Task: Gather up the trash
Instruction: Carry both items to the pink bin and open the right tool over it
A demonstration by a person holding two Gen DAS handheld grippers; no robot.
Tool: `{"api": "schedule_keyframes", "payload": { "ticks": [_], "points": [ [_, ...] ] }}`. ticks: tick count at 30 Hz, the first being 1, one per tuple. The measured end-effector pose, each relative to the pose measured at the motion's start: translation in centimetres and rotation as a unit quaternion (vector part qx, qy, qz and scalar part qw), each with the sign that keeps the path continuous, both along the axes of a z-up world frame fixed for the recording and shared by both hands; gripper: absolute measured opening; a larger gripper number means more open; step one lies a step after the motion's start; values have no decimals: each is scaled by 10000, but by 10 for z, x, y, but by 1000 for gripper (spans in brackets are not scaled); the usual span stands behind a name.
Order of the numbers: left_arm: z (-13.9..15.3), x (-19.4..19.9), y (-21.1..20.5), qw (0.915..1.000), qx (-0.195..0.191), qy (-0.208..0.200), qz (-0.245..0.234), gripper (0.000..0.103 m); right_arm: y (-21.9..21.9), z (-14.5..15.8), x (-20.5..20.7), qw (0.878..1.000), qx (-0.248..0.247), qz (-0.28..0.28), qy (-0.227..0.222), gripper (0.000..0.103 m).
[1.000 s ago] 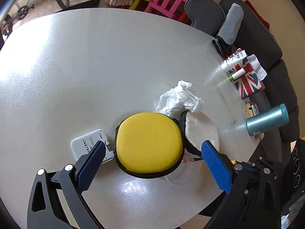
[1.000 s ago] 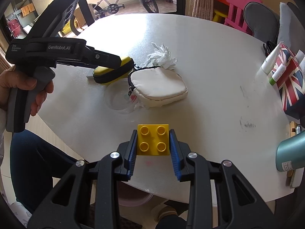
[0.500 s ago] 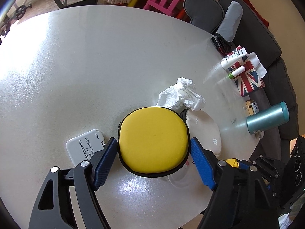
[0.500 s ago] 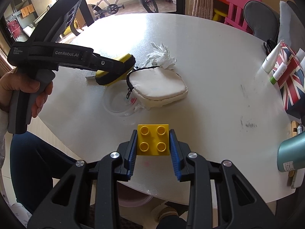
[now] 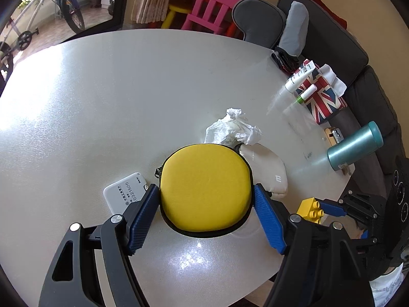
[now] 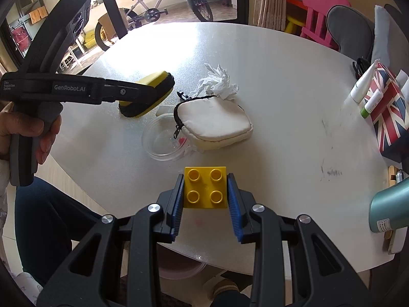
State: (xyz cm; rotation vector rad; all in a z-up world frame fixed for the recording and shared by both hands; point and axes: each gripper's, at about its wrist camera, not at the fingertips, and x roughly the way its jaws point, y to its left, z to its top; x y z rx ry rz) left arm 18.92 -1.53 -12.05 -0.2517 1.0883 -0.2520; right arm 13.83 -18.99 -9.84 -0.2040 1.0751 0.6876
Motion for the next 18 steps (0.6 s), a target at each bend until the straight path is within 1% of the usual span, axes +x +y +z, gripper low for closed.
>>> {"api": "schedule_keyframes", "payload": {
  "ticks": [5,11,18],
  "points": [
    [18,-27,-2,9992,278,-254,-157,72,-1,10,-7,9999,50,53,-96,32],
    [36,-65,-9,9961,625,-539,-320,72,-1,27,-23,9995,118,154,-251,32],
    [51,-109,-16,9934,748,-778,-384,72,-1,43,-49,9986,193,334,-354,32]
  ]
}}
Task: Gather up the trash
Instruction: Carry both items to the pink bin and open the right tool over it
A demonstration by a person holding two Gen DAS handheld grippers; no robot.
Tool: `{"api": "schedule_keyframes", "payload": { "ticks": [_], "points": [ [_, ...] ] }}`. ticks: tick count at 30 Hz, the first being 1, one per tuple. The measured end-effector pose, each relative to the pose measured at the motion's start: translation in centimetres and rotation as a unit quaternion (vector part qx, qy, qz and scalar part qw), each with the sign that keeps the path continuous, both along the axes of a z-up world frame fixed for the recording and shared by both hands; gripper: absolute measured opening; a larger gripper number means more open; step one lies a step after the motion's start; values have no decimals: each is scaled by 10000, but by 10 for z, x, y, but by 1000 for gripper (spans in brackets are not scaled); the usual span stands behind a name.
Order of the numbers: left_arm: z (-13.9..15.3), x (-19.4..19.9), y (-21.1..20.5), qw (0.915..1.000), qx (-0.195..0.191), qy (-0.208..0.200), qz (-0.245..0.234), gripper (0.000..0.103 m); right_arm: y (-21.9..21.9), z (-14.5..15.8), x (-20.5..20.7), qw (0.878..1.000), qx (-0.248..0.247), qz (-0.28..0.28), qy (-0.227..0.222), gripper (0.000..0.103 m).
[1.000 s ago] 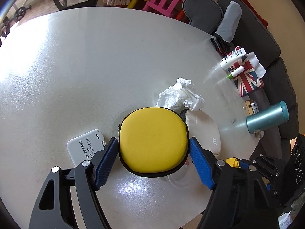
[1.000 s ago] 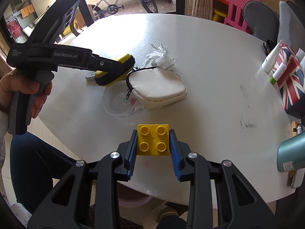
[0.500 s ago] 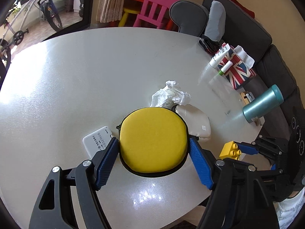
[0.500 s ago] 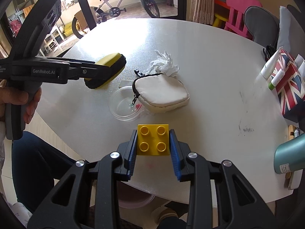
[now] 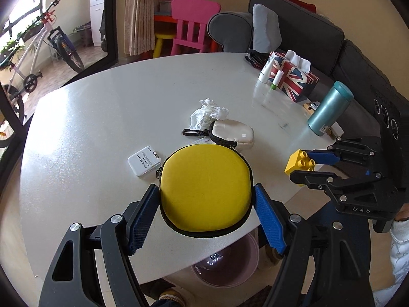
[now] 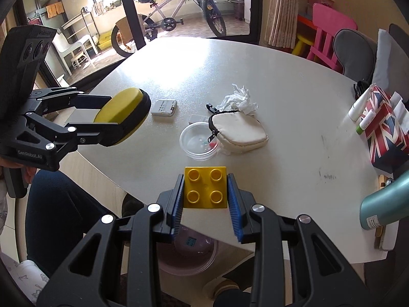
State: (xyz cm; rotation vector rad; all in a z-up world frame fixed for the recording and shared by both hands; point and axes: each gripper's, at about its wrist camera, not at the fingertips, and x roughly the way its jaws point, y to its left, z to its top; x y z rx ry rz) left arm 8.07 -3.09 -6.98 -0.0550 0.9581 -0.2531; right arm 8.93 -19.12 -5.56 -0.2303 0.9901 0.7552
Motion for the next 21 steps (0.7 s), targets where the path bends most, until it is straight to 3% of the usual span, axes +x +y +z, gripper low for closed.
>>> {"api": "schedule_keyframes", "payload": {
  "ticks": [10,21],
  "points": [
    [1,-52,-10,9999,30,-109,-19,72,0,2,-34,9997,55,237,69,32],
    [-16,-88,-7,9999,-41,82,66,72,6,-24,-67,9977,34,508,443,32]
  ]
}}
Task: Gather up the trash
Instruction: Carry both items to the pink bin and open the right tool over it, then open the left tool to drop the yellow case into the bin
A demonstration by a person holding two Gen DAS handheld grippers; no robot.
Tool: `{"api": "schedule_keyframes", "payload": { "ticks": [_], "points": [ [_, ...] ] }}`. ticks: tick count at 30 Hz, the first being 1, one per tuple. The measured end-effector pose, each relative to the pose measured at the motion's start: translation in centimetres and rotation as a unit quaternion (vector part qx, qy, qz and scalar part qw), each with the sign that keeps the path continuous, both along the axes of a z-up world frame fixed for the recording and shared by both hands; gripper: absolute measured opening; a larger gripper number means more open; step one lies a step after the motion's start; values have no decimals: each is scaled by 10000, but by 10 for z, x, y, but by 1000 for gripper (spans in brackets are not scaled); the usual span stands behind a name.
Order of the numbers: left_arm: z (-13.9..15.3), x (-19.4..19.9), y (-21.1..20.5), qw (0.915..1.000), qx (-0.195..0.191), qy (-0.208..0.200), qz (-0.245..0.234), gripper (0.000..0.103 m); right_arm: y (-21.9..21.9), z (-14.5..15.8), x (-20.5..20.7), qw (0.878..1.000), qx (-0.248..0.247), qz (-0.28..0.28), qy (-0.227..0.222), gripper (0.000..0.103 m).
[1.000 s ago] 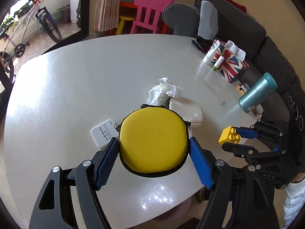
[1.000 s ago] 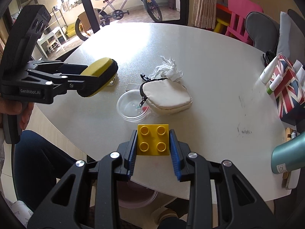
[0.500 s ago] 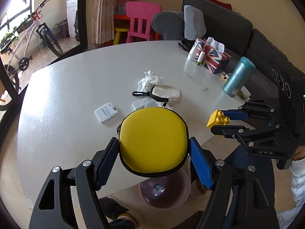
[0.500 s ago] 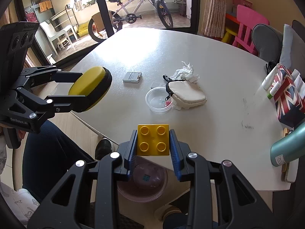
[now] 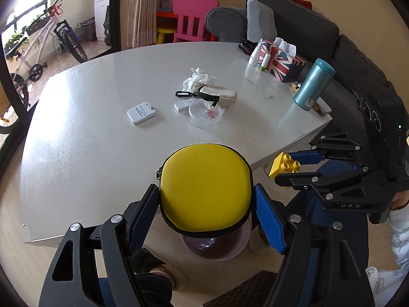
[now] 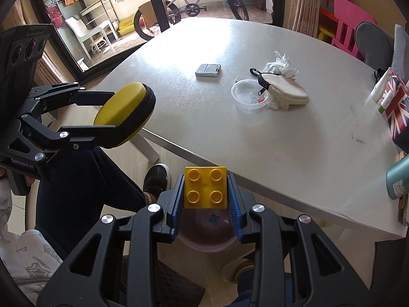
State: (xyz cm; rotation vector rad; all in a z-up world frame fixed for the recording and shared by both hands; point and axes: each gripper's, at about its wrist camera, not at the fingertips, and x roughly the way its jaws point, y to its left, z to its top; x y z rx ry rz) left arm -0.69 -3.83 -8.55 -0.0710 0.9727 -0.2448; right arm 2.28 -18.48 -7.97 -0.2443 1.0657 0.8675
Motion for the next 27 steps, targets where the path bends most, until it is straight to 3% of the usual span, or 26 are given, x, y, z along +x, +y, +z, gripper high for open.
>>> {"api": "schedule_keyframes", "payload": {
  "ticks": [4,5,6,8,12,27],
  "points": [
    [0,-4,2,10000,-29,11,21,72,4,-1,-3,10000,14,70,-18,34],
    [0,-4,2,10000,-34,7,25,72,3,0,-2,10000,28,57,-21,46],
    [0,-4,2,10000,-32,2,28,72,2,1,-1,10000,58,31,-48,67],
    [0,-4,2,10000,-36,-5,26,72,-1,3,1,9998,117,-66,-116,92],
    [0,-3,0,10000,-37,-3,8,72,-5,3,7,9996,58,-231,-151,98],
    [-3,-3,-12,9997,-44,68,-215,72,-19,14,13,9982,78,-530,-269,98]
  ]
}}
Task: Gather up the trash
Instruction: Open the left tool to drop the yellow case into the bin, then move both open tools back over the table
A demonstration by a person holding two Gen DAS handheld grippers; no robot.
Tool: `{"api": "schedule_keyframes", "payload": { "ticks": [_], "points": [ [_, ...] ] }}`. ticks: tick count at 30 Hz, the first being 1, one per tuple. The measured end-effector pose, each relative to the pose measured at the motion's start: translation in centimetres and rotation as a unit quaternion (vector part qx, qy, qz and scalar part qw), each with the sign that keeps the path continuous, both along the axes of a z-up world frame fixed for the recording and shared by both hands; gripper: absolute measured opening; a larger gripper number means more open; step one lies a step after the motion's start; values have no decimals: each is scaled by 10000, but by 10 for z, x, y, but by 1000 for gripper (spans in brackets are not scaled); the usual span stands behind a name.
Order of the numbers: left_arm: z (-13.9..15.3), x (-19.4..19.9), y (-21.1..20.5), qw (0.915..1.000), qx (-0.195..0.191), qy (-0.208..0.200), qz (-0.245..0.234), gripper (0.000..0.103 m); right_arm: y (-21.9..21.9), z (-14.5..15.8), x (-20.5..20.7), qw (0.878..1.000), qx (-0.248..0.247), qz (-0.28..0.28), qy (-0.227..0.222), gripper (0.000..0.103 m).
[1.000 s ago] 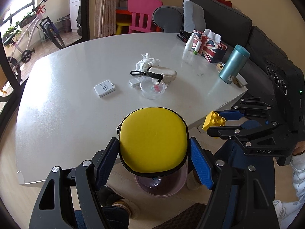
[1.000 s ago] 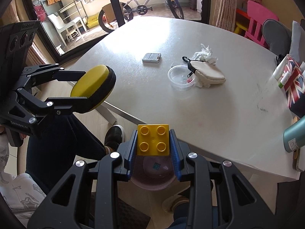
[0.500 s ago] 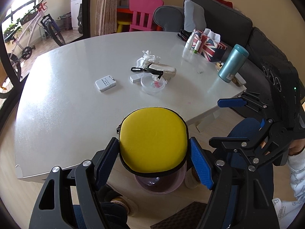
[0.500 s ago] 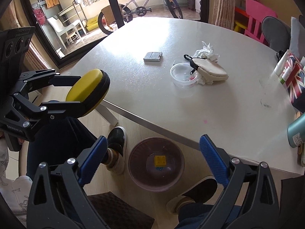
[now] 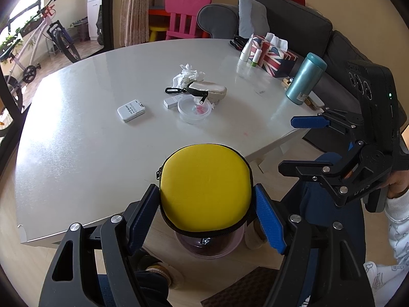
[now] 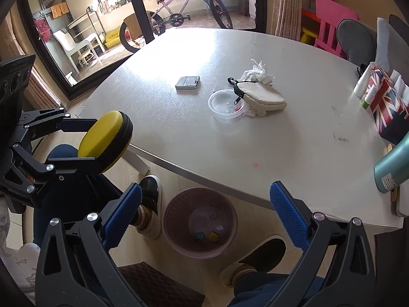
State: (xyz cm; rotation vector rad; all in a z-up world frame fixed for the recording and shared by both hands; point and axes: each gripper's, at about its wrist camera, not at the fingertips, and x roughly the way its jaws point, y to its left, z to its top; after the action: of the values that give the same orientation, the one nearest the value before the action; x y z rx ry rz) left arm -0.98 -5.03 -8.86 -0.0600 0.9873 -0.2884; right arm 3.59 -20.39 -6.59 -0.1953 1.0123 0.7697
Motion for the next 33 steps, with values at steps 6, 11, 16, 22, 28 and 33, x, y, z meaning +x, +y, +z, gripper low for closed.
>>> {"api": "schedule_keyframes", "payload": {
  "ticks": [6,11,16,22,28,33],
  "points": [
    [-10,1,-13,9998,46,127,-174,72,-12,9,4,9998,17,-156,-107,99],
    [-15,2,-22,9995,64,178,-270,72,-22,13,8,9995,38,-278,-133,99],
    [-11,3,-27,9993,154,68,-334,82,-27,16,11,9992,82,-338,-171,99],
    [-5,7,-21,9997,207,-72,-116,96,-28,18,13,9992,97,-349,-194,99],
    [-4,6,-13,9998,197,-65,-1,96,-27,16,13,9993,96,-334,-170,99],
    [-3,7,-10,9998,158,-67,62,96,-24,15,12,9993,88,-318,-157,99]
  ]
}}
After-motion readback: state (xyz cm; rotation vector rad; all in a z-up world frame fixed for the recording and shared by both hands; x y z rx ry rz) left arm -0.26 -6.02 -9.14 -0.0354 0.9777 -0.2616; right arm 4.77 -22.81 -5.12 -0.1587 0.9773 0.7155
